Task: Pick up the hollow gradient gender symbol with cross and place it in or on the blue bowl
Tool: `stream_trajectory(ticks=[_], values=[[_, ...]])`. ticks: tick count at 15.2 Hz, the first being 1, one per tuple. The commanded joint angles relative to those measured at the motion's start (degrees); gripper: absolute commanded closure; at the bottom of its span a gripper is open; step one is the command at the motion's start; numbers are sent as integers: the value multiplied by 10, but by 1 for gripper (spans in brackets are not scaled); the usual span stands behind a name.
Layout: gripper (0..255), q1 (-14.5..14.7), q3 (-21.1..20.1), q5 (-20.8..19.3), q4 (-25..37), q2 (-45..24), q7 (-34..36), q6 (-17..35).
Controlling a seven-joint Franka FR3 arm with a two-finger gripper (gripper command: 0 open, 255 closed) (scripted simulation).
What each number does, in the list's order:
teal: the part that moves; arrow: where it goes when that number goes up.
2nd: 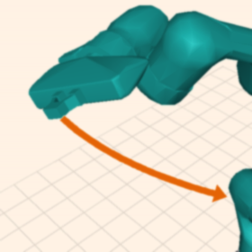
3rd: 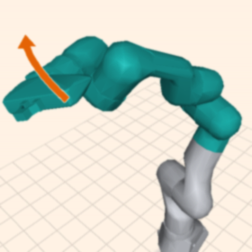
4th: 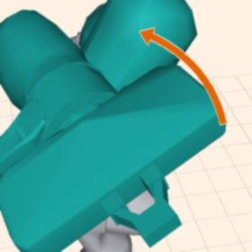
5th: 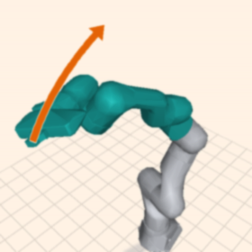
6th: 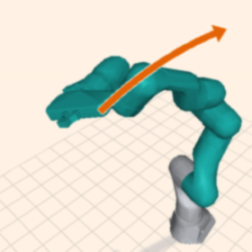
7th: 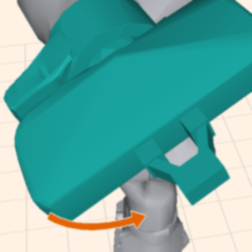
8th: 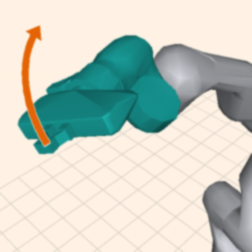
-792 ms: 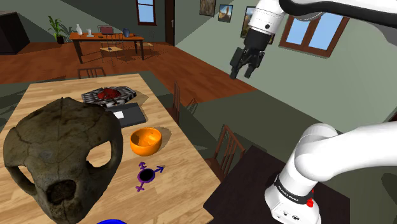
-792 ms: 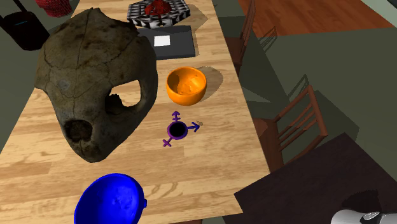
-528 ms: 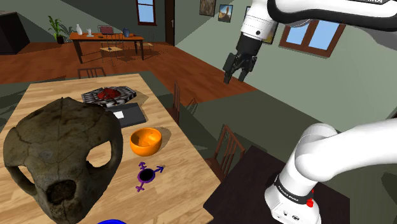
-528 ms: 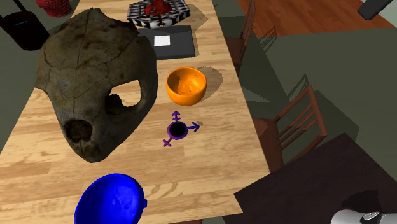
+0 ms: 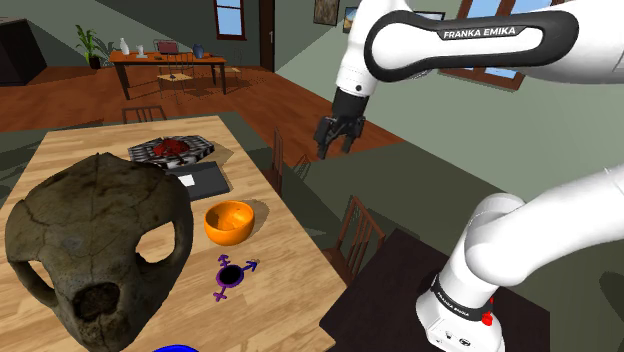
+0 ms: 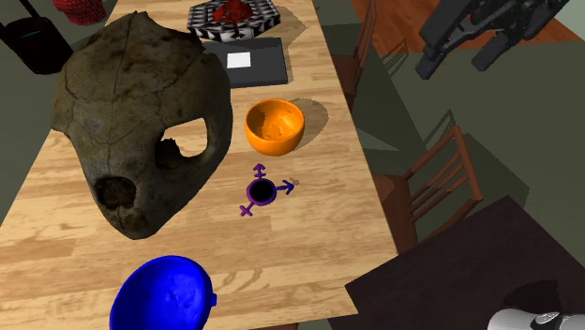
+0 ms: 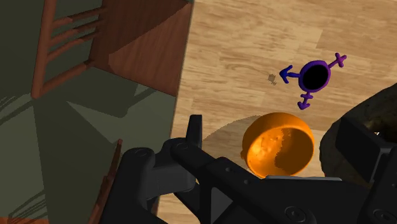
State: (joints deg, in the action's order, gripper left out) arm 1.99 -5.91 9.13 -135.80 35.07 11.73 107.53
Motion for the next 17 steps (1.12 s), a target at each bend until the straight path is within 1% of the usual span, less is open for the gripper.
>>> stream_trajectory(ticks=[1,5,10,17], values=[[0,5,-11,5,-2,-31,4,30],[0,13,-33,10,1,-102,13,89],[0,22,-60,8,21,-200,26,156],[0,35,-89,-17,76,-348,55,232]])
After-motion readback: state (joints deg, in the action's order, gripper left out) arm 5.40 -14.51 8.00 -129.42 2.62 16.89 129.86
